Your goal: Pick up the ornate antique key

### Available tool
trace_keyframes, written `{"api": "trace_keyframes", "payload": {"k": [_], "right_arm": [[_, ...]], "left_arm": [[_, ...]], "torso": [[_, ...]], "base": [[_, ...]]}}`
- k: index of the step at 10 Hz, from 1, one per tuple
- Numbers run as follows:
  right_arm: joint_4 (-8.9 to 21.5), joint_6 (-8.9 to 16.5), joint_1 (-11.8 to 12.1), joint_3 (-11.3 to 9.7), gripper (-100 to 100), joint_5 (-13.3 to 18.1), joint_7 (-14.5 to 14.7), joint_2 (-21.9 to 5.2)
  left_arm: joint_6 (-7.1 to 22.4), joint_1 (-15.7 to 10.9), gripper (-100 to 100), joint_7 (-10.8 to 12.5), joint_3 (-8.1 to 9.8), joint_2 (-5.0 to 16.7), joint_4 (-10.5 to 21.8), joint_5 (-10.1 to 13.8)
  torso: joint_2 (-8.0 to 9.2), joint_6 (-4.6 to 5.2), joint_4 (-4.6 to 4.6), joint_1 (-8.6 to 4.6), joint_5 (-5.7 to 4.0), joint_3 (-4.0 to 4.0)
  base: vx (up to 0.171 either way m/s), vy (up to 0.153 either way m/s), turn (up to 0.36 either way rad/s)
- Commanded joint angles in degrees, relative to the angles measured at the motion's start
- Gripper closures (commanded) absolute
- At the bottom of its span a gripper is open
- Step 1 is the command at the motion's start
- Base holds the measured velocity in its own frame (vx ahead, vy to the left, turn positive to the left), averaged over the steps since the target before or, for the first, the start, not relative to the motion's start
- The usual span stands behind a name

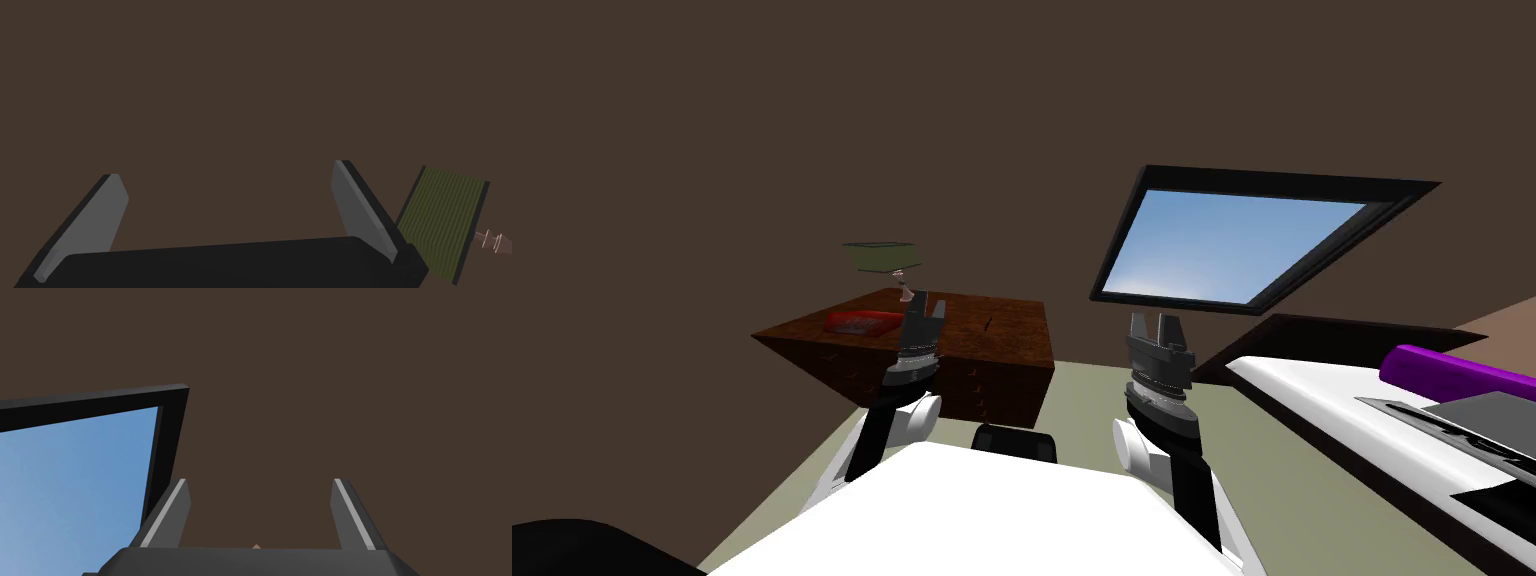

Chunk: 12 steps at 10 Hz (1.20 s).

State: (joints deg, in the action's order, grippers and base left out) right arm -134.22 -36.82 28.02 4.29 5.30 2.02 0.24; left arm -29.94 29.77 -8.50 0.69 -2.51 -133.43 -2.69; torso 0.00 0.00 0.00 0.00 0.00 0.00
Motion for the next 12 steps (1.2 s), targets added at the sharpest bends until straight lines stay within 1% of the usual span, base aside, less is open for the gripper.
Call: {"api": "trace_keyframes", "payload": {"k": [1, 4, 6, 8, 11, 12], "right_arm": [[0.0, 0.0, 0.0, 0.0, 0, 0.0, 0.0, 0.0], [0.0, 0.0, 0.0, 0.0, 0, 0.0, 0.0, 0.0], [0.0, 0.0, 0.0, 0.0, 0, 0.0, 0.0, 0.0], [0.0, 0.0, 0.0, 0.0, 0, 0.0, 0.0, 0.0], [0.0, 0.0, 0.0, 0.0, 0, 0.0, 0.0, 0.0], [0.0, 0.0, 0.0, 0.0, 0, 0.0, 0.0, 0.0]], "left_arm": [[0.6, 0.4, -100, 0.0, 0.31, 2.0, -0.1, 0.1], [3.3, 2.2, -100, 0.0, 1.57, 6.5, -0.6, 0.3], [6.0, 4.1, -100, 0.1, 2.86, 9.2, -1.1, 0.6], [9.3, 6.5, -100, 0.3, 4.4, 11.7, -1.5, 1.0], [15.0, 10.6, -100, 0.6, 7.02, 14.8, -2.3, 2.0], [15.4, 10.8, -100, 0.6, 7.02, 14.8, -2.3, 2.0]], "torso": [[0.0, 0.0, 0.0, 0.0, 0.0, 0.0], [0.15, 0.01, 0.03, 0.14, 0.03, 0.09], [0.22, 0.01, 0.05, 0.2, 0.04, 0.12], [0.28, 0.02, 0.06, 0.23, 0.05, 0.16], [0.28, 0.04, 0.06, 0.24, 0.05, 0.16], [0.31, 0.0, 0.07, 0.25, 0.06, 0.18]], "base": [[-0.011, 0.008, -0.077], [-0.039, 0.03, -0.156], [-0.06, 0.046, -0.207], [-0.073, 0.051, -0.307], [-0.075, 0.046, -0.395], [-0.06, 0.035, -0.062]]}}
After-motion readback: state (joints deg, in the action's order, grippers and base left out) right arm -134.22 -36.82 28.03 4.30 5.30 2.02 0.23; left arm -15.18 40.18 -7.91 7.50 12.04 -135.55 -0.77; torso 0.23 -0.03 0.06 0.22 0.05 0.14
